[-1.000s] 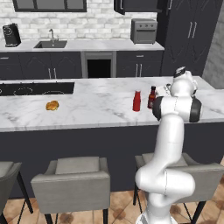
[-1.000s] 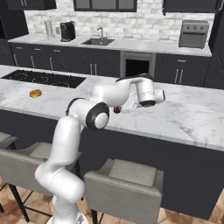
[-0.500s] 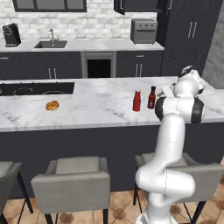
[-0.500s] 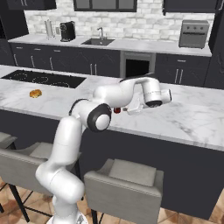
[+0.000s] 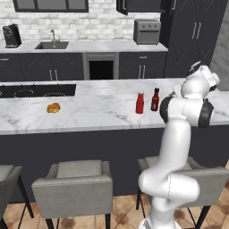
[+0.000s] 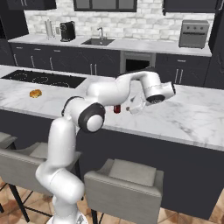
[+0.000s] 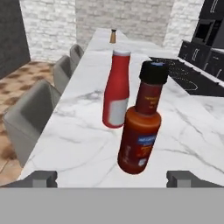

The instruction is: Move the ketchup and condiment bottle from the cabinet to the dining counter.

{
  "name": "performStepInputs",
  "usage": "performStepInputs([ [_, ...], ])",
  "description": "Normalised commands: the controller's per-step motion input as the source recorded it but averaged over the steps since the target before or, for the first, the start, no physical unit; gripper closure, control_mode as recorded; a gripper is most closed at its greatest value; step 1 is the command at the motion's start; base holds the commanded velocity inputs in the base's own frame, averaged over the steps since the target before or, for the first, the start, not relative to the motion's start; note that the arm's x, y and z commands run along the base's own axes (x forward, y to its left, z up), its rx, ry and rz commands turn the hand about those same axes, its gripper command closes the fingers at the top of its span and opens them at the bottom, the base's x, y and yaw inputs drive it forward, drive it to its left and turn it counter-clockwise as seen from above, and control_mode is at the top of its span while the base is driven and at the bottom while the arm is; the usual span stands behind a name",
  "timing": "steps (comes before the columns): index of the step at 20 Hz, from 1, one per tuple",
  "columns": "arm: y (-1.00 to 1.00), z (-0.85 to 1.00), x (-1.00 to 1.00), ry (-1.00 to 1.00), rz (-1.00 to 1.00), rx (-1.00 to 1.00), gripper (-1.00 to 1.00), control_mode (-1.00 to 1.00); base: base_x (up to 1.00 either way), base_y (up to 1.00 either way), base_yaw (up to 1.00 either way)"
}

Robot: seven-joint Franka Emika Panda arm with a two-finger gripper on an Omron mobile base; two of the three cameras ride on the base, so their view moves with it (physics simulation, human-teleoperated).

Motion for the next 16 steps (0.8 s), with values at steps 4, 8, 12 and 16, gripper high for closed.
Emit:
performStepInputs([
  [4, 0.21, 0.09, -0.61, -0.09, -0.34, -0.08, -1.00, -1.00, 0.00, 0.00, 0.00],
  [8, 0.27, 0.07, -0.58, -0.05, -0.39, -0.04, -1.00, -1.00, 0.00, 0.00, 0.00],
  [12, 0.22, 0.32, -0.35, 0.00, -0.34, -0.08, -1.00, -1.00, 0.00, 0.00, 0.00],
  [16, 0.10, 0.46, -0.36, 0.11, -0.22, -0.05, -1.00, -1.00, 0.00, 0.00, 0.00],
])
